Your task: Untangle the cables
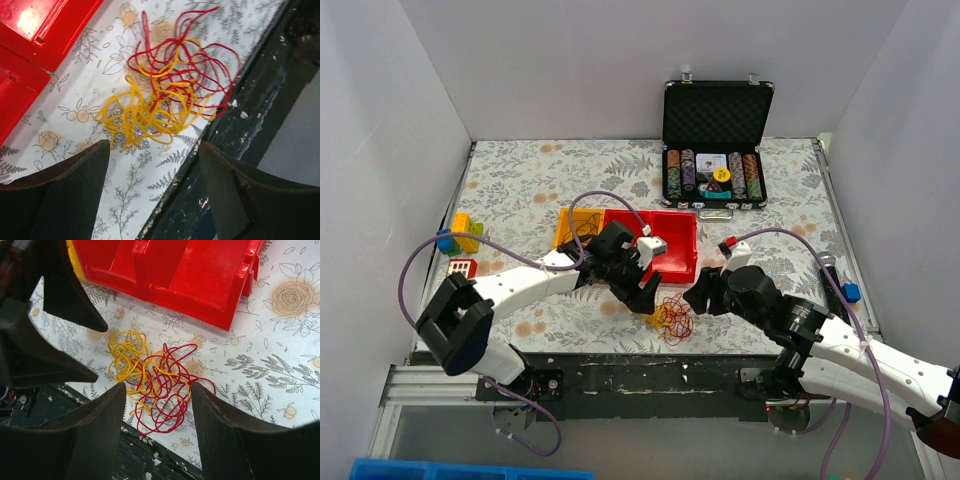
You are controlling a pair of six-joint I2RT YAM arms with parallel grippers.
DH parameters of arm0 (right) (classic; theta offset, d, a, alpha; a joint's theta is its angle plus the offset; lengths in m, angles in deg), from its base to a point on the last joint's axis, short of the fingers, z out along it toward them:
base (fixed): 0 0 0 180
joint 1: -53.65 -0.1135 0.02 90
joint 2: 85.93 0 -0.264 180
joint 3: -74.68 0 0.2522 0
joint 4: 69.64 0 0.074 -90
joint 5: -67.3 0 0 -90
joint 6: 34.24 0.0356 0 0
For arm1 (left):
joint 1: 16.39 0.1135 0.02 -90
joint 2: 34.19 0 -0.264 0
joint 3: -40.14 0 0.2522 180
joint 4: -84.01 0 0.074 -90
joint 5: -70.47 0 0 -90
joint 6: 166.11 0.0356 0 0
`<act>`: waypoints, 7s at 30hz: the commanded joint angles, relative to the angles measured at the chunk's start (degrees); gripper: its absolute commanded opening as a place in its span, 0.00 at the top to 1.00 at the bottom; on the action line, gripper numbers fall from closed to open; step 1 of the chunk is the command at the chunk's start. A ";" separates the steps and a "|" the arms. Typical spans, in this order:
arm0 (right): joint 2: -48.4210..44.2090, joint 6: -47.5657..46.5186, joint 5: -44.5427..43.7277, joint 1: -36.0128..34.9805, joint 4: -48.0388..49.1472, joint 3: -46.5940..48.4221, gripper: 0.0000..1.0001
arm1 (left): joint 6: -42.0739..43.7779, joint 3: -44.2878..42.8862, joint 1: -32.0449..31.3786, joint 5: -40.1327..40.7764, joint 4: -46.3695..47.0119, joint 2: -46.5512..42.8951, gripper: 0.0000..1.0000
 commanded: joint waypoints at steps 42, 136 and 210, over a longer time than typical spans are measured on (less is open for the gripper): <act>22.43 0.74 -2.23 -11.40 26.53 -6.53 0.79 | -4.96 -7.57 0.03 -1.42 -0.45 -5.70 1.00; 55.67 -11.39 -7.67 -18.09 18.97 18.61 0.82 | 19.30 -62.61 0.03 30.48 24.76 -18.80 0.98; 39.39 -26.16 -3.11 12.76 15.19 35.75 0.99 | 18.25 -53.64 0.21 27.14 22.04 -24.08 0.98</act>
